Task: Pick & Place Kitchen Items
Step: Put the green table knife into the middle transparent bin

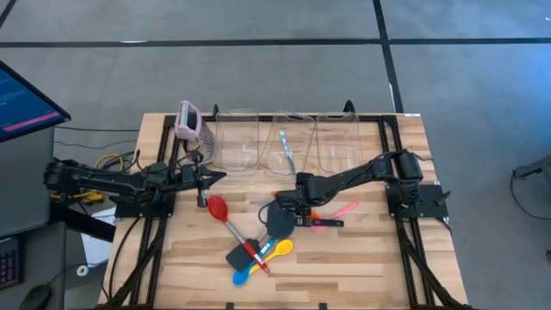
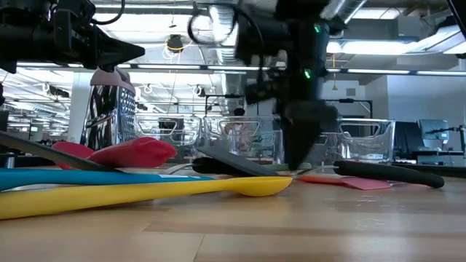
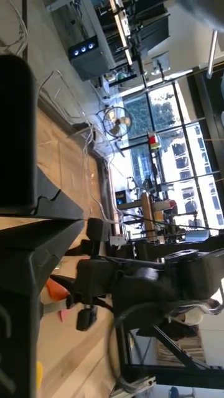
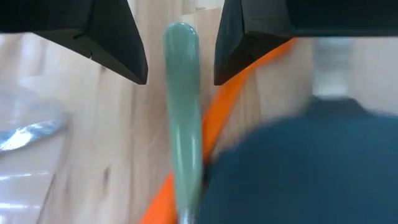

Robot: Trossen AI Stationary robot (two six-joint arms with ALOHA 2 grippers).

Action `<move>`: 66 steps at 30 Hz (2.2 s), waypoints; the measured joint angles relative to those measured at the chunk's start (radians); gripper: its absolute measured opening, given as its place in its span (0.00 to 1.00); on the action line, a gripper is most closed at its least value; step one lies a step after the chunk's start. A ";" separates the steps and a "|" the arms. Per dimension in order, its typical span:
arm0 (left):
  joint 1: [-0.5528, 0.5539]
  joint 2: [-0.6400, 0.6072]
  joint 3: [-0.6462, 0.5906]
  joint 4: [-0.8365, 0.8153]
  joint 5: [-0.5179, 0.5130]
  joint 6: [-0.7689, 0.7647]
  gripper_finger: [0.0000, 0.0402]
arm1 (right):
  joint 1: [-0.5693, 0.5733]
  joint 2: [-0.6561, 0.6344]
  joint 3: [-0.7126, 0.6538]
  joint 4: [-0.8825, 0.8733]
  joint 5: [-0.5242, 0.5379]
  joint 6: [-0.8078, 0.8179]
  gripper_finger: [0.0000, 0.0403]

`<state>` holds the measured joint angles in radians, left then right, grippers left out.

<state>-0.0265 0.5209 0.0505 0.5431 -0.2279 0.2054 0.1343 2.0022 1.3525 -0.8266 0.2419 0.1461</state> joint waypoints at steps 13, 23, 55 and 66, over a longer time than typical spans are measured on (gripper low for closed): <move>0.000 0.000 0.000 0.000 0.000 0.000 0.01 | -0.010 -0.004 -0.032 0.027 -0.009 -0.009 0.37; 0.000 0.000 0.000 0.001 0.000 0.000 0.01 | -0.039 -0.004 -0.032 0.050 -0.009 -0.019 0.16; 0.000 0.000 0.001 0.006 -0.001 0.000 0.01 | -0.050 -0.329 -0.032 0.150 0.065 0.214 0.16; 0.000 0.000 0.001 0.017 -0.002 0.000 0.01 | -0.230 -0.372 -0.018 0.176 0.187 0.459 0.16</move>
<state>-0.0267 0.5209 0.0517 0.5605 -0.2295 0.2054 -0.0954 1.6301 1.3350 -0.6501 0.4288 0.6052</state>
